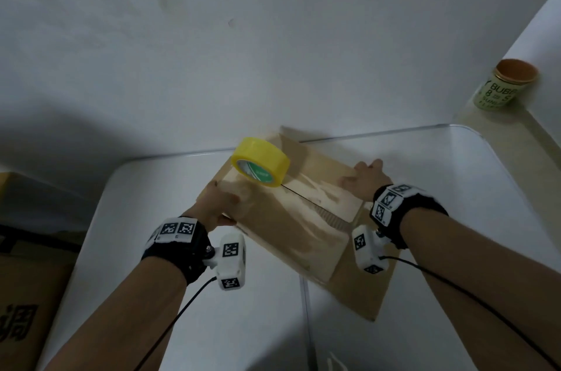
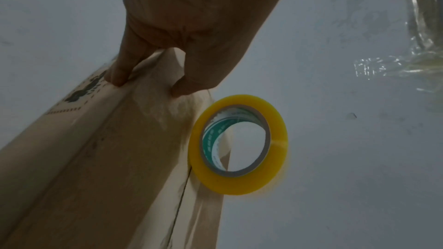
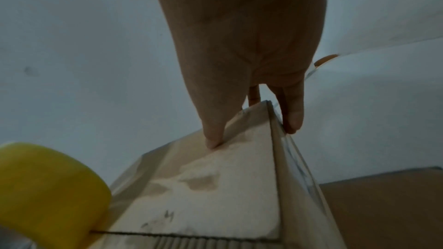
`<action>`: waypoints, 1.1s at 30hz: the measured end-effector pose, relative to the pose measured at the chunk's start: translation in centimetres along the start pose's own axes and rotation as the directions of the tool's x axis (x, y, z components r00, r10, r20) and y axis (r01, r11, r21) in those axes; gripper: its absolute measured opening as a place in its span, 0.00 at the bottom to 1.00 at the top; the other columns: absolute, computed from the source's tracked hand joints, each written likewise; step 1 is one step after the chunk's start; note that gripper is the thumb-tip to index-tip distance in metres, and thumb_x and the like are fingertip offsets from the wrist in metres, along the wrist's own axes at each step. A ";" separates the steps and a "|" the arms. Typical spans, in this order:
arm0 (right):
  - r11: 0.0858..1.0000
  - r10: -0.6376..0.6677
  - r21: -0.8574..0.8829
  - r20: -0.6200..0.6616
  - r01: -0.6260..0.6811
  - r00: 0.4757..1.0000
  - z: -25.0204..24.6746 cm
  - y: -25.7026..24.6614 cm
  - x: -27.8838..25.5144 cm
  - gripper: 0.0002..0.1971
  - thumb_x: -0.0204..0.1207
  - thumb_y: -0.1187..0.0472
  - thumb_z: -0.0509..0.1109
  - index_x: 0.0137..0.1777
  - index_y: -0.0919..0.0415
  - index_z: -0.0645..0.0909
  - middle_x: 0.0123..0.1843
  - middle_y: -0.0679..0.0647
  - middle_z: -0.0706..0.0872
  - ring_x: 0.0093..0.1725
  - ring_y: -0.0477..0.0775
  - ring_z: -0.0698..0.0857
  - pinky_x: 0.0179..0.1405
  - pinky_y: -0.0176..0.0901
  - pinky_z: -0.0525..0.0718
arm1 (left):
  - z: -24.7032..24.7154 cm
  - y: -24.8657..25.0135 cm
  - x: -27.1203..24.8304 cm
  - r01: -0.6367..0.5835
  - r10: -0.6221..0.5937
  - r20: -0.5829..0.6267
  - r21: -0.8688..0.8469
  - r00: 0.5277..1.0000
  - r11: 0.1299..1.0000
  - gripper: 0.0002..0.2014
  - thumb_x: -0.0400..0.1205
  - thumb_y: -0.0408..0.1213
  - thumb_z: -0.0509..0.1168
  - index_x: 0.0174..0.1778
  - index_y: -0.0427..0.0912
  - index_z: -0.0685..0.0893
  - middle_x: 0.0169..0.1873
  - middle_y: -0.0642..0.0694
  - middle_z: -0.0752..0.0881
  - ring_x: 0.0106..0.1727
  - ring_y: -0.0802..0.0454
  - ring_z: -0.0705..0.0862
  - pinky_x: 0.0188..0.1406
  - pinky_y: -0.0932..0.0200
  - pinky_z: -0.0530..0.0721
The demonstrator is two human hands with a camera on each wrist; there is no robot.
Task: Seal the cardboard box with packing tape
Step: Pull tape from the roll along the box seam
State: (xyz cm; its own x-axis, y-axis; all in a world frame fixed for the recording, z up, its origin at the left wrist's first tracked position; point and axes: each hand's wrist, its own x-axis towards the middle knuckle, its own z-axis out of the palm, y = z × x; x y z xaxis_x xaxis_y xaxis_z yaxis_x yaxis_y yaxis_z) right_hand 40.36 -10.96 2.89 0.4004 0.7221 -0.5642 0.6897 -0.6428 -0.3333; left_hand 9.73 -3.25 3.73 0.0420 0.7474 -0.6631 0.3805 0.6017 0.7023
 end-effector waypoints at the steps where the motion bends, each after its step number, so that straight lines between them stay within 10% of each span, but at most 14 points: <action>1: 1.000 0.012 0.014 -0.008 -0.012 1.000 0.6 0.2 -0.6 0.37 0.76 0.37 0.63 0.76 0.62 0.63 0.74 0.64 0.60 0.66 0.69 0.76 0.65 0.56 0.79 | 0.1 -0.1 -0.6 -0.016 0.015 0.008 0.024 1.000 1.000 0.31 0.79 0.27 0.67 0.75 0.44 0.62 0.56 0.38 0.79 0.56 0.36 0.82 0.48 0.38 0.87; 7: 0.982 0.105 0.159 -0.037 -0.098 0.994 2.8 1.2 -3.8 0.36 0.78 0.41 0.62 0.76 0.66 0.60 0.72 0.65 0.73 0.67 0.66 0.78 0.62 0.51 0.80 | 1.0 -0.7 -0.3 -0.069 0.068 0.013 0.153 0.998 0.986 0.43 0.82 0.29 0.63 0.84 0.51 0.41 0.48 0.45 0.77 0.50 0.42 0.78 0.51 0.42 0.82; 11: 0.967 0.146 0.214 -0.020 -0.139 0.989 3.8 1.9 -5.9 0.36 0.77 0.42 0.64 0.76 0.66 0.60 0.70 0.64 0.76 0.64 0.65 0.80 0.59 0.51 0.82 | 1.1 -1.2 0.0 -0.146 0.144 0.027 0.257 0.989 0.955 0.39 0.77 0.29 0.60 0.83 0.55 0.52 0.48 0.43 0.79 0.47 0.41 0.81 0.43 0.45 0.84; 17: 0.955 0.148 0.260 0.001 -0.143 0.989 4.8 1.6 -7.5 0.36 0.74 0.46 0.70 0.73 0.67 0.63 0.68 0.65 0.75 0.62 0.66 0.81 0.52 0.52 0.84 | 0.5 -1.8 0.3 -0.243 0.249 0.028 0.346 0.968 0.906 0.38 0.77 0.35 0.61 0.83 0.59 0.54 0.71 0.38 0.74 0.67 0.36 0.77 0.64 0.38 0.82; 25: 0.929 0.161 0.290 0.247 -0.232 0.956 5.1 3.0 -9.0 0.34 0.65 0.42 0.77 0.62 0.69 0.80 0.55 0.63 0.88 0.52 0.63 0.88 0.58 0.60 0.86 | 2.0 -0.4 0.4 -0.439 0.418 0.146 0.407 0.897 0.801 0.25 0.80 0.30 0.60 0.74 0.48 0.76 0.67 0.37 0.74 0.62 0.39 0.80 0.51 0.49 0.83; 33: 0.909 0.211 0.338 0.130 -0.244 0.969 5.9 2.6 -9.4 0.37 0.72 0.48 0.75 0.74 0.68 0.66 0.69 0.65 0.79 0.63 0.67 0.82 0.62 0.62 0.83 | 4.9 0.2 0.2 -0.575 0.469 0.341 0.578 0.815 0.579 0.23 0.80 0.32 0.57 0.73 0.46 0.74 0.69 0.36 0.64 0.68 0.37 0.72 0.61 0.50 0.79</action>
State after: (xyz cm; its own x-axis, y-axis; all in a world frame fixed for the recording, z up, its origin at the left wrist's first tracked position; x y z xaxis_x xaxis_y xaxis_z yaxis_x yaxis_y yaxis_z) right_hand 34.79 -20.97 2.88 0.4547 0.5304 -0.7155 0.3254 -0.8467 -0.4209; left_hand 14.39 -4.36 2.48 0.5272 0.7951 -0.2997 0.7303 -0.2438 0.6381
